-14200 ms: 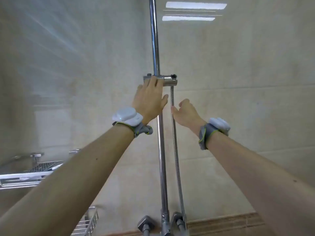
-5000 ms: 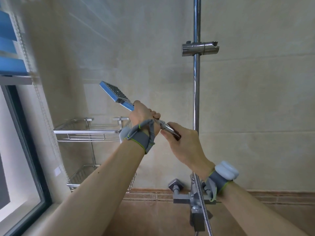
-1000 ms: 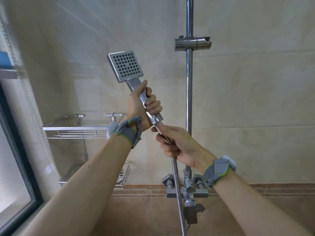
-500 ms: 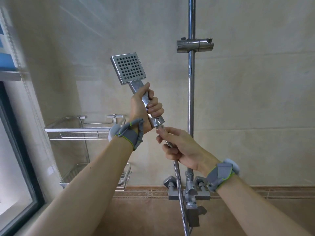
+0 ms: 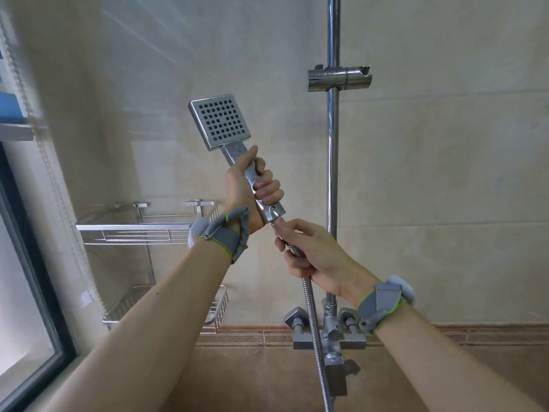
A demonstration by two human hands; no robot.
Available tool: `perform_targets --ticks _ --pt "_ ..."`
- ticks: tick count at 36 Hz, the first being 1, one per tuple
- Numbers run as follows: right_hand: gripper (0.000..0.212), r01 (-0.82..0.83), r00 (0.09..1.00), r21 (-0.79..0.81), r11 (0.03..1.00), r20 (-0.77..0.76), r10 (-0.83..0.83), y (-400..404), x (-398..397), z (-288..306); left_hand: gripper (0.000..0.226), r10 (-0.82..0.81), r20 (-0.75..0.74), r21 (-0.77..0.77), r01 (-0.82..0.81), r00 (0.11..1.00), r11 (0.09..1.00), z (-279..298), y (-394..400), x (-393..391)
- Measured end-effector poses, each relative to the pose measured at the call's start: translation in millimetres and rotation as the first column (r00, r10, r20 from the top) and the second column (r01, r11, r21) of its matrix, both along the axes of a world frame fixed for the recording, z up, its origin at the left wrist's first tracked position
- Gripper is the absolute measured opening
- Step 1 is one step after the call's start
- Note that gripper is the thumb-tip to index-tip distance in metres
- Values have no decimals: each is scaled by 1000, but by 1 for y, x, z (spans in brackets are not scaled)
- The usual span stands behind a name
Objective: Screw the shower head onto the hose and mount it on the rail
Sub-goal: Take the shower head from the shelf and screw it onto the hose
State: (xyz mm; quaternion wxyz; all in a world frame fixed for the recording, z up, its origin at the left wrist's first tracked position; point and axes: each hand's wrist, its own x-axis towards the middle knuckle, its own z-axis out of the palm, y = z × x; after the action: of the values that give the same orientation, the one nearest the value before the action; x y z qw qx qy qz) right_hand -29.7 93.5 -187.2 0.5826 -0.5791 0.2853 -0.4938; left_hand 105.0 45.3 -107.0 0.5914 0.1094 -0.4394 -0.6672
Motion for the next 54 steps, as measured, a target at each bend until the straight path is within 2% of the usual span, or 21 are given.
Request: perform_targets --ticks 7,10,17,23,28,30,38,44,51,54 --pt "51 -52 999 87 995 14 51 1 1 2 42 -18 -18 -11 17 1000 1000 0 0 -2" --pt "54 -52 999 68 996 0 52 2 1 0 42 -15 13 -16 15 1000 1000 0 1 -2" --pt "29 -13 1000 -28 1000 20 14 3 0 -3 42 4 4 -4 -4 1000 1000 2 1 -3" --pt "38 -96 995 19 995 18 96 6 -1 0 41 -13 14 -23 13 1000 1000 6 5 -3" --pt "33 91 995 -54 994 -36 -93 8 3 1 42 3 14 -19 -2 1000 1000 4 5 -2" --pt "32 116 992 -74 990 -46 -120 9 5 1 42 10 13 -15 -10 1000 1000 4 4 -2" --pt "51 -27 999 56 998 -29 29 10 3 6 42 -11 9 -18 11 1000 1000 5 8 -3" --pt "29 39 999 -57 998 5 -39 11 1 -1 41 -1 19 -15 1 1000 1000 6 11 -3" --pt "42 -59 998 9 998 0 59 13 -4 5 42 -1 3 -22 1 1000 1000 9 12 -3" --pt "40 -65 998 -6 998 -14 65 13 -4 4 42 -3 18 -31 4 1000 1000 9 13 -3"
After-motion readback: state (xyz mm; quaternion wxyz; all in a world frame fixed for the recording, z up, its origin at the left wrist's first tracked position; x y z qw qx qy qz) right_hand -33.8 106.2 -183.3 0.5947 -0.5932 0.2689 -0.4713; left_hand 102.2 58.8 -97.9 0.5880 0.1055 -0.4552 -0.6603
